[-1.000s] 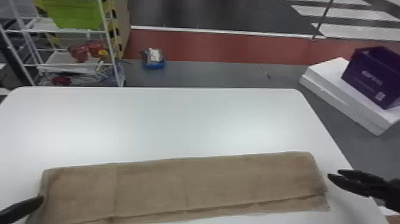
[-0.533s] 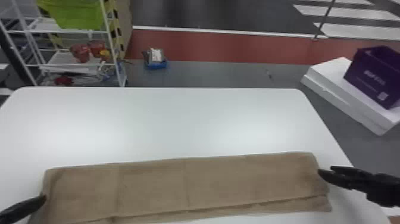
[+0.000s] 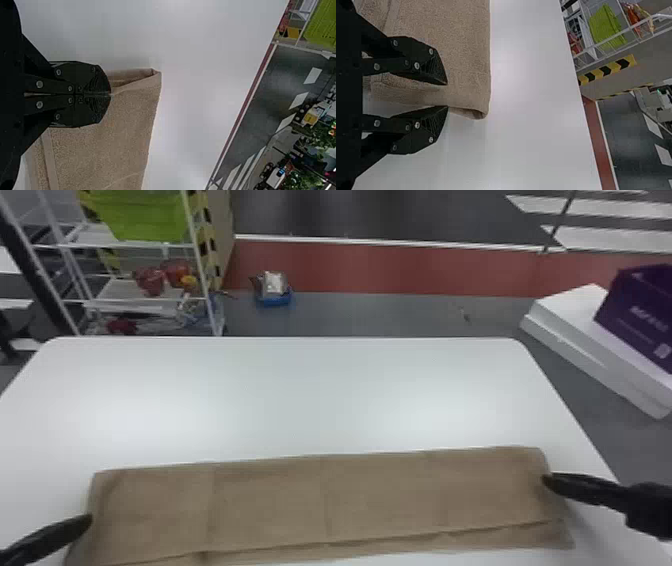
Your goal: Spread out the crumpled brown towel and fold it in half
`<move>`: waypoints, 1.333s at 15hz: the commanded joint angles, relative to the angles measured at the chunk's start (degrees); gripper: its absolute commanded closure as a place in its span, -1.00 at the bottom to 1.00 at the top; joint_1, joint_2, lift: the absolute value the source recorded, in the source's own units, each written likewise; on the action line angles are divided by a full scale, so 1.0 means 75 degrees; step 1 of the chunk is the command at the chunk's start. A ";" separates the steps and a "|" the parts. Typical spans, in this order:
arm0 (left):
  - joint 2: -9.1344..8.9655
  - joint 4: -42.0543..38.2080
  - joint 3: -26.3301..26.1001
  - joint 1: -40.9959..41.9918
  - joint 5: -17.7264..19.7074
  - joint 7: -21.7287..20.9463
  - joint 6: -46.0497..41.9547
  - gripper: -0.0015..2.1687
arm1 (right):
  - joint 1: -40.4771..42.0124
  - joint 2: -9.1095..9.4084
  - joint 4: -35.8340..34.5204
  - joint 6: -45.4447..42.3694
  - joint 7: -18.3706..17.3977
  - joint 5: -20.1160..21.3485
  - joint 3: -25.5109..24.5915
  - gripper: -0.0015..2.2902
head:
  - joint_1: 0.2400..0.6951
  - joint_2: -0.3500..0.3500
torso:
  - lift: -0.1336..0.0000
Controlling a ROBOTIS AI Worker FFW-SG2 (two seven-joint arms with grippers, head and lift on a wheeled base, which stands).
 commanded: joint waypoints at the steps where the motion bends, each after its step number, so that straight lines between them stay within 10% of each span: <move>1: -0.0010 -0.0044 -0.0022 -0.0003 -0.0011 0.0000 0.0010 0.43 | -0.0002 -0.0028 -0.0010 0.0011 0.0082 -0.0071 -0.0073 0.07 | 1.00 -0.20 | -0.84; 20: 0.0061 -0.0747 0.0423 0.0009 -0.0081 -0.0340 0.1674 0.43 | 0.0490 -0.0368 -0.0443 0.0527 0.0468 -0.1067 -0.1210 0.13 | 1.00 -0.32 | -0.84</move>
